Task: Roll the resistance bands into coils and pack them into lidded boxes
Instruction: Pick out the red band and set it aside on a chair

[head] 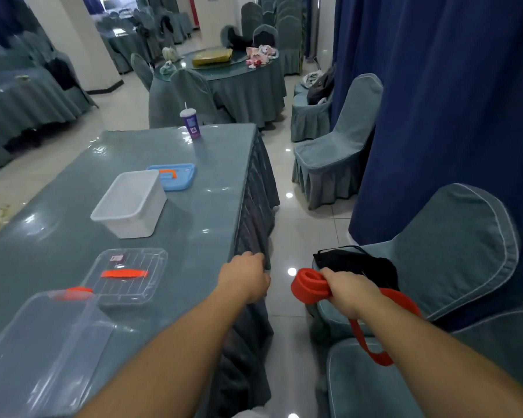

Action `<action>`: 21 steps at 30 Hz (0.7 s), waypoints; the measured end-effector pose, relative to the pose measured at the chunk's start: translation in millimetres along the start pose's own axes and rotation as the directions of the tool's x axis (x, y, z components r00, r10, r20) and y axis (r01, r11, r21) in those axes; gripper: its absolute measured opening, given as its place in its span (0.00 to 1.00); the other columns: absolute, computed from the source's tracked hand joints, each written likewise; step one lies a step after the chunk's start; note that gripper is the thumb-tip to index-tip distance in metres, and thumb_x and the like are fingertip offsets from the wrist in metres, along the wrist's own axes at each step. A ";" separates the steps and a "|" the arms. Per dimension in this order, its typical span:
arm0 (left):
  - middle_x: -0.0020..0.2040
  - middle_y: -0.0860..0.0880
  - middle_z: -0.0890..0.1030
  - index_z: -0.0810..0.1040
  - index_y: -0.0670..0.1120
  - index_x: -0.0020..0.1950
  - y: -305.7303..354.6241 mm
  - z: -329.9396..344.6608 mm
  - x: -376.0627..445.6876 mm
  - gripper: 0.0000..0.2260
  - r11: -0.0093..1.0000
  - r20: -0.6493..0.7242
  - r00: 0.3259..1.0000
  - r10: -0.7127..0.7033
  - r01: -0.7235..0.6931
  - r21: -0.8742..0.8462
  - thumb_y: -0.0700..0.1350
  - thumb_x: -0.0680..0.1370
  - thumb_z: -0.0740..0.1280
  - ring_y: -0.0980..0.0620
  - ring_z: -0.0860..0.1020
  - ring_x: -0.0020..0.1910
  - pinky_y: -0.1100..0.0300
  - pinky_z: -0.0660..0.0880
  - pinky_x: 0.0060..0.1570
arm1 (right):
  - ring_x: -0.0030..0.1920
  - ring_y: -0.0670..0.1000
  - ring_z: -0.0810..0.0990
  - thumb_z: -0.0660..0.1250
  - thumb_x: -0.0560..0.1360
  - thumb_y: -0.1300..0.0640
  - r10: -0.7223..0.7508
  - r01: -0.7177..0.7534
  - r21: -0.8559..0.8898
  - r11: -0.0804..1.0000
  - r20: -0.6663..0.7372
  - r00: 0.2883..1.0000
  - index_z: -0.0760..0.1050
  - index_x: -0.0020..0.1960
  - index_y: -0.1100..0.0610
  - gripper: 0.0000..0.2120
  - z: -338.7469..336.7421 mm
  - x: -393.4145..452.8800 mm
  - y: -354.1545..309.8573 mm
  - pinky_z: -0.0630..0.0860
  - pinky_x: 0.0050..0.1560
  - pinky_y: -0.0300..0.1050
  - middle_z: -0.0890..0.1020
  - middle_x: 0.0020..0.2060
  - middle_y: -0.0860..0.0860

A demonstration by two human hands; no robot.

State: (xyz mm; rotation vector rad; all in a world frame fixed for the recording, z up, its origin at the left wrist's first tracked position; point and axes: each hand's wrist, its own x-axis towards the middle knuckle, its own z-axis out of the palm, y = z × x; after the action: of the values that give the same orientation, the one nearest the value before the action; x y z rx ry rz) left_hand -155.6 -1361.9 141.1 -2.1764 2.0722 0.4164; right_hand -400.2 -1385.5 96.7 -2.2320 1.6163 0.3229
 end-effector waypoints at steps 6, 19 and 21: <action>0.64 0.45 0.76 0.73 0.47 0.67 -10.7 -6.1 81.0 0.15 0.999 0.058 0.998 -0.017 0.018 -0.026 0.52 0.83 0.61 0.41 0.76 0.63 0.47 0.74 0.58 | 0.49 0.56 0.82 0.63 0.79 0.57 -0.002 0.002 0.009 1.000 0.032 0.999 0.66 0.66 0.46 0.18 -31.4 80.6 8.6 0.81 0.53 0.56 0.82 0.52 0.51; 0.60 0.45 0.79 0.76 0.49 0.61 -97.7 -37.4 260.9 0.14 0.974 0.070 0.991 -0.118 0.129 -0.188 0.51 0.78 0.61 0.41 0.79 0.60 0.49 0.77 0.58 | 0.52 0.55 0.82 0.68 0.79 0.55 -0.046 0.045 -0.014 0.999 -0.033 0.998 0.66 0.68 0.43 0.20 -139.9 278.1 -44.4 0.80 0.58 0.59 0.82 0.54 0.50; 0.61 0.45 0.79 0.76 0.50 0.61 -112.0 -39.7 272.9 0.13 0.966 0.074 0.987 -0.144 0.157 -0.204 0.51 0.78 0.62 0.40 0.79 0.61 0.49 0.76 0.58 | 0.51 0.55 0.82 0.67 0.78 0.56 -0.084 0.082 -0.034 0.996 -0.042 0.996 0.67 0.66 0.42 0.19 -149.3 304.8 -58.5 0.80 0.57 0.59 0.83 0.52 0.48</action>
State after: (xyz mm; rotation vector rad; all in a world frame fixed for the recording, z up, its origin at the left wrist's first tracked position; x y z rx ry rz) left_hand -30.8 -1627.8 93.1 -2.3856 1.8924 0.7012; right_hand -252.1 -1695.4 122.5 -2.3380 1.5452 0.2814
